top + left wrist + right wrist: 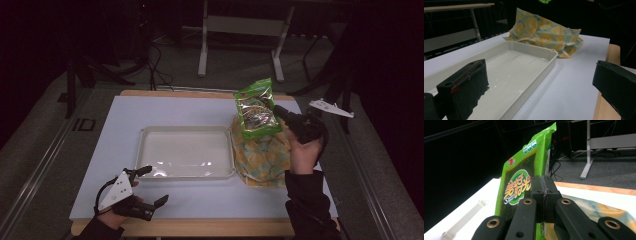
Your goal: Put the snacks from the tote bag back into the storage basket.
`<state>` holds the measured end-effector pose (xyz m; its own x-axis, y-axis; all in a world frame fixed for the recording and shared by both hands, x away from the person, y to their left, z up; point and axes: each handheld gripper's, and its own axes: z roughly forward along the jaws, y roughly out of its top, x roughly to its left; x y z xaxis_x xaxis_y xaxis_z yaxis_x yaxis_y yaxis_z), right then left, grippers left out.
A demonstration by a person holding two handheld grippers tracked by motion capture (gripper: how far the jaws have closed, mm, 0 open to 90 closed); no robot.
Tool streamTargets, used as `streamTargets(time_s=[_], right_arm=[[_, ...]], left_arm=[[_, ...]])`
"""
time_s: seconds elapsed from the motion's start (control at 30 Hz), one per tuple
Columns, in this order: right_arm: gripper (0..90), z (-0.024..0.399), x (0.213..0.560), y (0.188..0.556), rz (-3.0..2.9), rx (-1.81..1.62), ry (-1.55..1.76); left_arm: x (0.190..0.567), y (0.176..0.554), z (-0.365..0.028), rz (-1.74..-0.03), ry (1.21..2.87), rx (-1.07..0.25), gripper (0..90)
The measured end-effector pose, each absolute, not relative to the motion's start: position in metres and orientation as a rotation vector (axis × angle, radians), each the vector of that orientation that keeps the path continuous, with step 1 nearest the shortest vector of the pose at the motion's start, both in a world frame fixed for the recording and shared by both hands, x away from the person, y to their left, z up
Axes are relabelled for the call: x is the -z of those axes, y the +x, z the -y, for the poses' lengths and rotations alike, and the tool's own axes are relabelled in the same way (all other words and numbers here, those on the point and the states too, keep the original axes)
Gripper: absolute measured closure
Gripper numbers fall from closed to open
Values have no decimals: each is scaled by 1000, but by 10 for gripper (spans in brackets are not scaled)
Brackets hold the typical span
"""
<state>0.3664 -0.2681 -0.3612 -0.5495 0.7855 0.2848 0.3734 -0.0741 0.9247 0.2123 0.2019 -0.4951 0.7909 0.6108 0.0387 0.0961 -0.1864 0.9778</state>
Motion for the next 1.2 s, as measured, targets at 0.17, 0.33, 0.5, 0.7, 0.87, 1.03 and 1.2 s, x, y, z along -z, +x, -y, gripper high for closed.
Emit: streamTargets(time_s=[0.17, 0.33, 0.5, 0.7, 0.87, 1.03, 1.2], right_arm=[[898, 246, 366, 366, -1887, -1655, 1232], [898, 229, 372, 365, -1892, -1685, 1236], [898, 213, 379, 365, -1898, -1733, 1251], [898, 198, 389, 363, -1876, -1783, 1271], [898, 189, 398, 362, -1870, -1801, 1292], [898, 174, 410, 361, -1898, -1810, 1304], [898, 161, 424, 361, -1928, -1801, 1325]], left_arm=[[495, 212, -202, -555, 1717, -508, 5], [495, 212, -202, -554, 1718, -505, 5], [495, 212, -202, -553, 1719, -505, 5], [495, 212, -202, -551, 1720, -502, 5], [495, 212, -202, -550, 1718, -501, 5], [495, 212, -202, -550, 1718, -500, 5], [495, 212, -202, -546, 1717, -498, 5]])
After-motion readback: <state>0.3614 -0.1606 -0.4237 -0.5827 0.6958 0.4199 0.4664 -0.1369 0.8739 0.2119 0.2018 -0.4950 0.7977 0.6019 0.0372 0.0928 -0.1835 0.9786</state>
